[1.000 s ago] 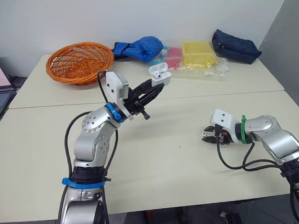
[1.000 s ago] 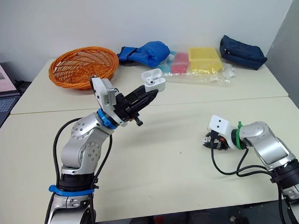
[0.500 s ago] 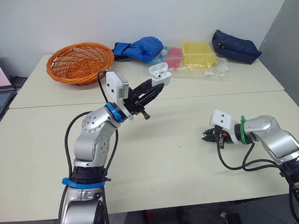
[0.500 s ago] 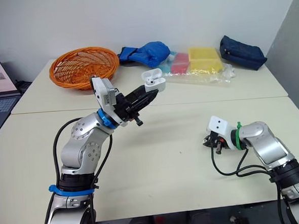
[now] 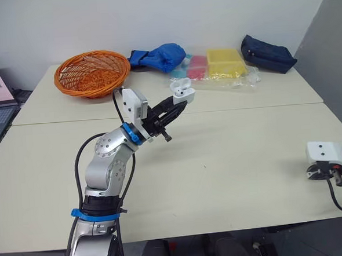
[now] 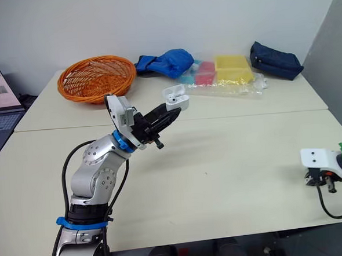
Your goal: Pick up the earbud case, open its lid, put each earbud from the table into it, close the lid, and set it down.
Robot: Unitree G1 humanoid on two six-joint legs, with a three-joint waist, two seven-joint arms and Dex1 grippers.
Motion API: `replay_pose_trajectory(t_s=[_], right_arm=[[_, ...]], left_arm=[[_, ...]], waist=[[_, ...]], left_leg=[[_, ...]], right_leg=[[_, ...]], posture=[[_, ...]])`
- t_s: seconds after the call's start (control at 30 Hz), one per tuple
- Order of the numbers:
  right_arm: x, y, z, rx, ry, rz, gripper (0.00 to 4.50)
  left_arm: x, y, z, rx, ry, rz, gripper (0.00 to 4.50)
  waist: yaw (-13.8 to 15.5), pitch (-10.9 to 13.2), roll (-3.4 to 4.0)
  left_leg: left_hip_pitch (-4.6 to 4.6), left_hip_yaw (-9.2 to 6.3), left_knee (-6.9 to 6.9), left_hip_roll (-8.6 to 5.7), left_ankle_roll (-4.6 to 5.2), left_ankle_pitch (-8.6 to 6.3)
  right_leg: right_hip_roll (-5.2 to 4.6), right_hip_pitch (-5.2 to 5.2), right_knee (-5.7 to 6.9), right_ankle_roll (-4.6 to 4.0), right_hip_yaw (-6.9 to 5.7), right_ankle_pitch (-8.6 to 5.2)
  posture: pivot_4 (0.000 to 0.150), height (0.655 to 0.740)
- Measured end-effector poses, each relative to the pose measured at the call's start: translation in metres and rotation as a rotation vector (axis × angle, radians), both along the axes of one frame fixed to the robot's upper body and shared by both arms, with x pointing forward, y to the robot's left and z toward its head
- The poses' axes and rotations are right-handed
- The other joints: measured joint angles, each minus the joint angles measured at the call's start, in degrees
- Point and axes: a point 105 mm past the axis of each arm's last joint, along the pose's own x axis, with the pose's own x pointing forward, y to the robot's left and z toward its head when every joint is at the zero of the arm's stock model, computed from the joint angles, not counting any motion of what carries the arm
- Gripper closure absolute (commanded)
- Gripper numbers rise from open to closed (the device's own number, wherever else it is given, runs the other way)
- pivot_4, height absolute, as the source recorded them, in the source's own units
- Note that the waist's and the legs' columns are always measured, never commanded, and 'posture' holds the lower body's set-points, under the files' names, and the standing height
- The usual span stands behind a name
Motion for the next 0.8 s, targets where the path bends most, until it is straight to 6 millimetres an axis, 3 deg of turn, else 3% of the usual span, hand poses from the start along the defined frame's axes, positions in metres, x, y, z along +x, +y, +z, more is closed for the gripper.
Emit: replay_pose_trajectory(t_s=[0.17, 0.5, 0.7, 0.8], right_arm=[[0.012, -0.005, -0.008, -0.023, -0.009, -0.011, 4.08], [0.007, -0.013, -0.011, -0.040, 0.028, 0.017, 4.08], [0.010, -0.018, -0.011, -0.036, 0.021, -0.002, 2.10], [0.009, -0.019, -0.011, -0.036, 0.026, -0.003, 2.10]], left_arm=[[-0.005, -0.001, -0.001, -0.003, -0.003, -0.003, 3.77], [-0.010, -0.002, -0.001, -0.008, 0.018, -0.005, 3.77], [-0.011, -0.003, -0.002, -0.005, 0.026, -0.010, 3.77], [-0.011, -0.003, -0.002, -0.005, 0.026, -0.010, 3.77]], waist=[[-0.09, -0.02, 0.04], [0.35, -0.02, 0.04], [0.35, -0.02, 0.04], [0.42, -0.02, 0.04]], left_leg=[[0.02, 0.11, -0.04, 0.01, -0.01, 0.00], [0.01, 0.29, -0.02, 0.04, -0.01, 0.00], [0.06, 0.31, 0.00, 0.04, -0.01, 0.00], [0.06, 0.29, -0.01, 0.04, -0.01, 0.00]], right_leg=[[0.00, -0.01, 0.00, 0.04, 0.07, 0.01], [-0.05, 0.00, 0.00, 0.07, 0.10, 0.00], [-0.06, 0.06, -0.01, 0.08, 0.11, 0.01], [-0.06, 0.07, -0.02, 0.08, 0.09, 0.00]], posture=[[0.150, 0.7400], [0.150, 0.7400], [0.150, 0.7400], [0.150, 0.7400]])
